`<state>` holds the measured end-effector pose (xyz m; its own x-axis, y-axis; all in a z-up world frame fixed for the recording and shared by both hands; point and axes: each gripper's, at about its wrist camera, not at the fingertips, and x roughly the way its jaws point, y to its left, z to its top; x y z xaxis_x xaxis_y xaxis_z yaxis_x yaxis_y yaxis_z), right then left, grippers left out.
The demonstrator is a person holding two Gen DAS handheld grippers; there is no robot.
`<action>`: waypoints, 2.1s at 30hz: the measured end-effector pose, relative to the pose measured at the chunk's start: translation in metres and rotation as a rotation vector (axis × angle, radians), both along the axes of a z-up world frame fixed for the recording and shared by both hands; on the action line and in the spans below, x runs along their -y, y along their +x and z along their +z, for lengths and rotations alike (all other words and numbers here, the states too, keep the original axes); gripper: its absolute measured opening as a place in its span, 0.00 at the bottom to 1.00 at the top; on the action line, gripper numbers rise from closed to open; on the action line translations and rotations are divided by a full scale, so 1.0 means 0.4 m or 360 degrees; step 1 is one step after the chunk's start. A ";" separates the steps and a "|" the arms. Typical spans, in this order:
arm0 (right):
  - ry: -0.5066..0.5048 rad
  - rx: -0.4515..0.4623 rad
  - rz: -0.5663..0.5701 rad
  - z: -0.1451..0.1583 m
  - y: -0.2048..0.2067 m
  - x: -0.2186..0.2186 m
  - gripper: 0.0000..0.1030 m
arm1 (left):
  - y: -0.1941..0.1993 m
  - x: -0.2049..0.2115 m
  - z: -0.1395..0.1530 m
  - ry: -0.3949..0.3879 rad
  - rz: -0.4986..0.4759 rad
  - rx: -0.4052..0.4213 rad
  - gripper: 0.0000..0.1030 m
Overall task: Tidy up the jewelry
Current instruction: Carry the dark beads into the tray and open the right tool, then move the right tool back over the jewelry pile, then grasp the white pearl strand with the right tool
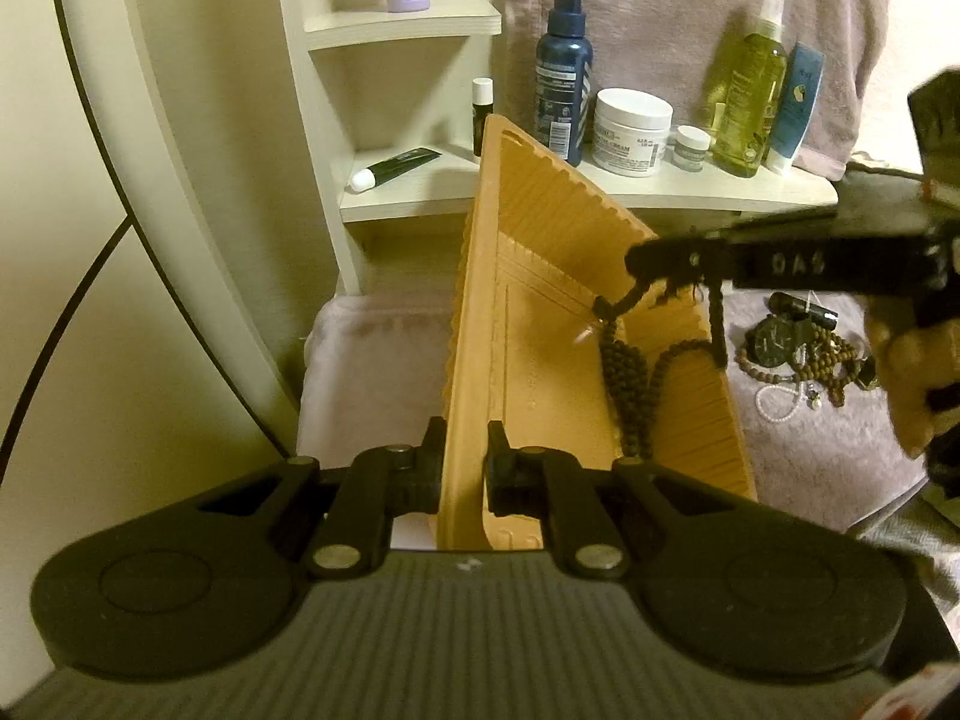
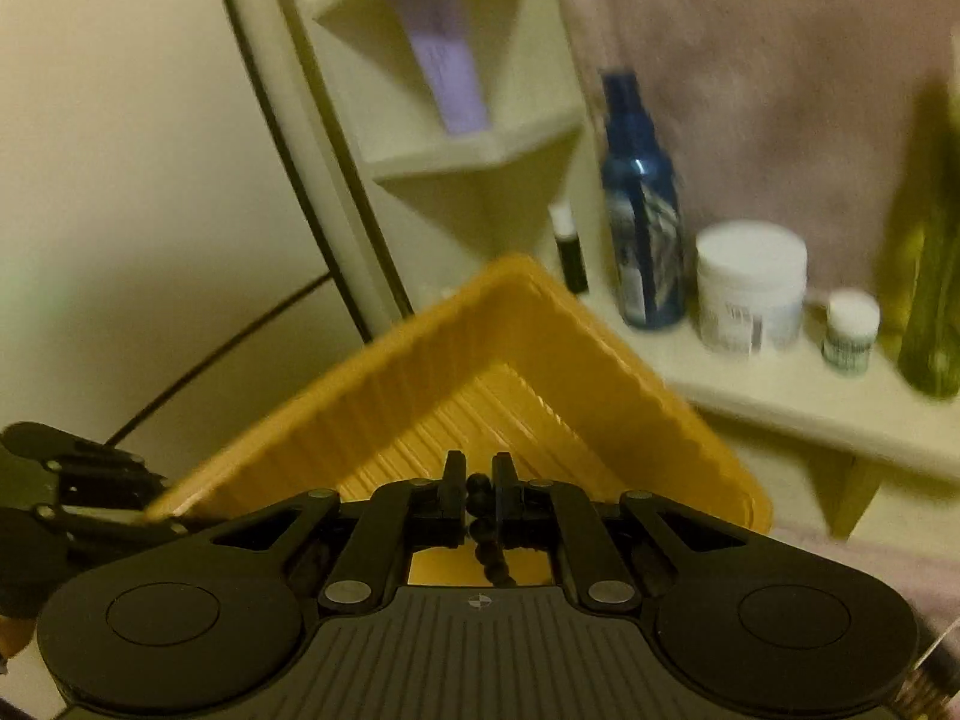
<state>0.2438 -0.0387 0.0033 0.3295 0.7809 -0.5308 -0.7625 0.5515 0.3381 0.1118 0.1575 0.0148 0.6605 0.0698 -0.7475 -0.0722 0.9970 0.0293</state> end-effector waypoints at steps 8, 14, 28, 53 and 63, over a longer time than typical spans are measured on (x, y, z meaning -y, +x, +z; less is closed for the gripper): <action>0.0030 0.0086 -0.0128 0.012 -0.010 0.083 0.55 | 0.001 0.002 0.002 0.0001 0.0008 -0.0007 0.10; 0.0037 0.0202 -0.0416 0.014 -0.054 0.239 0.56 | 0.001 0.006 0.003 0.0014 0.0008 -0.0007 0.10; -0.0153 0.0184 -0.0743 -0.131 -0.210 0.435 0.55 | -0.004 0.020 0.006 0.0036 0.0014 -0.0018 0.10; -0.0391 0.0116 -0.0728 -0.267 -0.111 0.267 0.28 | -0.004 0.026 0.010 0.0039 0.0036 -0.0041 0.10; -0.0431 0.0155 -0.0701 -0.258 -0.143 0.271 0.02 | -0.004 0.024 0.010 0.0034 0.0039 -0.0040 0.10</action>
<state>0.1866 -0.1472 -0.0998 0.6533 0.3967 -0.6448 -0.4598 0.8846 0.0784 0.1102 0.1477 0.0186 0.6395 0.1019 -0.7620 -0.0958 0.9940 0.0525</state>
